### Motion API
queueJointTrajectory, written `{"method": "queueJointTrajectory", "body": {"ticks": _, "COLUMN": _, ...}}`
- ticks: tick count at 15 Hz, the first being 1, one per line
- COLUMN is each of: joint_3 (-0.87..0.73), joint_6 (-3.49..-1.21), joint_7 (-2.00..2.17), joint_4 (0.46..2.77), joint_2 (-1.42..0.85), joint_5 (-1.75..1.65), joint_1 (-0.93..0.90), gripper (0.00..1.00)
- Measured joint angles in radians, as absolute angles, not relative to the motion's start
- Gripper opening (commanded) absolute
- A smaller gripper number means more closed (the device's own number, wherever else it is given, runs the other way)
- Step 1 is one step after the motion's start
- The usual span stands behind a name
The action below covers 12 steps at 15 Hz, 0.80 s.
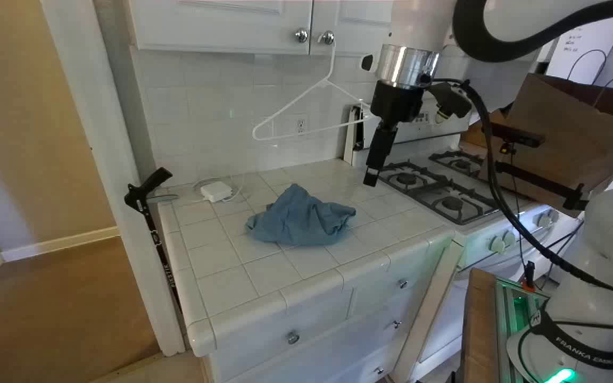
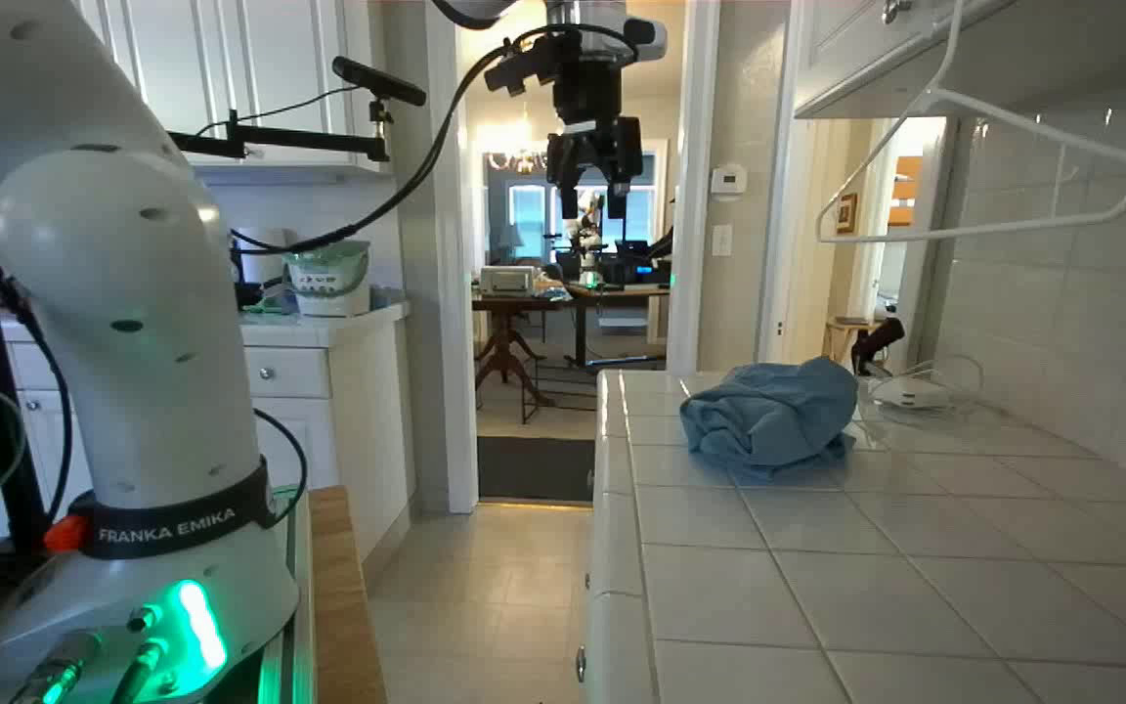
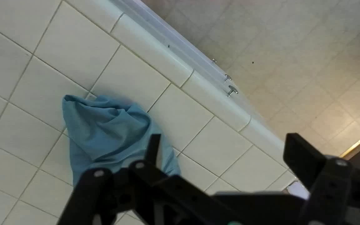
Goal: Put the white hanger on the counter.
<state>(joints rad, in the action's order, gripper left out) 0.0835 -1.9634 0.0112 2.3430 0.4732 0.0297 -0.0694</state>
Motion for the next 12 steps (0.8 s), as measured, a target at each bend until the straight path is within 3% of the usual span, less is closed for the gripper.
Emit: {"method": "queueJointTrajectory", "body": {"ticks": 12, "joint_3": 0.053, "joint_6": -2.062, "joint_7": 0.011, "joint_4": 2.344, "joint_2": 0.434, "joint_5": -0.063, "joint_1": 0.001, "gripper": 1.0}}
